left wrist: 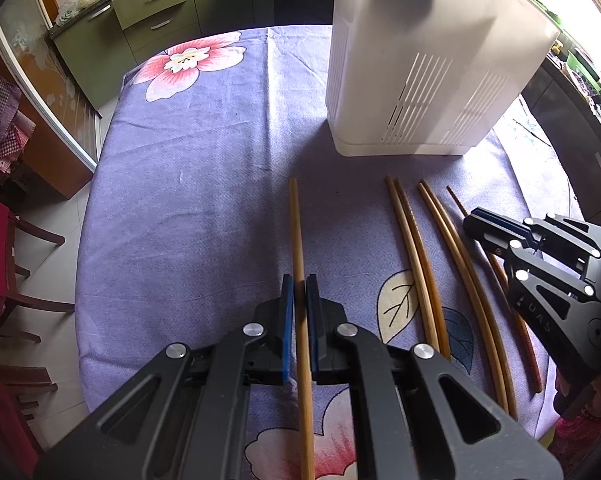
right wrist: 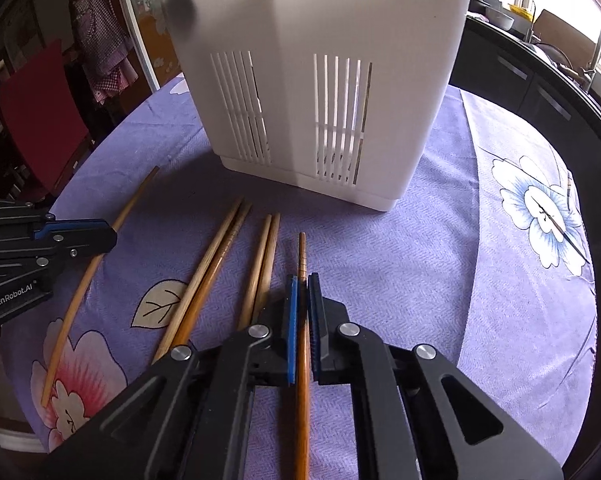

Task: Organize utensils
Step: 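Return to the table and grasp another wooden chopstick with each tool, then lift both held chopsticks upright and carry them over the white holder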

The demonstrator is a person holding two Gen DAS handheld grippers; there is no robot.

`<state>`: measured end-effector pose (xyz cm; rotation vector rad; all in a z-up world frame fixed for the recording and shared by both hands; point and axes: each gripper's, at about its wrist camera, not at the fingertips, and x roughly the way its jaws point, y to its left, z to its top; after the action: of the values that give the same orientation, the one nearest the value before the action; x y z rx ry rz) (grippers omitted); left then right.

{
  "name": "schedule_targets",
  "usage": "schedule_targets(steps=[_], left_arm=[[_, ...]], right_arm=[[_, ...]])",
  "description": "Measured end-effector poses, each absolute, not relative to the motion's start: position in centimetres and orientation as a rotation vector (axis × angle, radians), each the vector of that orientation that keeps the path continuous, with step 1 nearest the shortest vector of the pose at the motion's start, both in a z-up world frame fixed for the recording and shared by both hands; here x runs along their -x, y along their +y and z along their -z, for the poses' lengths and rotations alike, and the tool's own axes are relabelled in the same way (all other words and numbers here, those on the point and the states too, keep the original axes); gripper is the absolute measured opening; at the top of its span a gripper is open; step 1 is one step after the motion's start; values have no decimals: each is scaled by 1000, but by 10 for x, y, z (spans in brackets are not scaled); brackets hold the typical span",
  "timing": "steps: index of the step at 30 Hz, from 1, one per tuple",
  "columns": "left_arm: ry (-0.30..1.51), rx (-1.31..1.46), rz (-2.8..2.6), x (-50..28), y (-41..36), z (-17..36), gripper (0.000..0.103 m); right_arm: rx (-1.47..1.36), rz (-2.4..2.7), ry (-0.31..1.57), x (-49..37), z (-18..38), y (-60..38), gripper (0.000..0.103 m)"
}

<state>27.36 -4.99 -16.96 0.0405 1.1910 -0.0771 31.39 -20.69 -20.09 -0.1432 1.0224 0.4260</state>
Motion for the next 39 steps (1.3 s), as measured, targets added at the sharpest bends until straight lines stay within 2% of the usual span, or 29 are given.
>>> schedule_targets(steps=[25,39], left_arm=[[1050,-28,123,-245,-49,106,6],[922,-40,163,-218,-61,45,6]], right_arm=[[-17,-453,733,-239,77,-269,6],[-30,-453,640,-210,37,-287,6]])
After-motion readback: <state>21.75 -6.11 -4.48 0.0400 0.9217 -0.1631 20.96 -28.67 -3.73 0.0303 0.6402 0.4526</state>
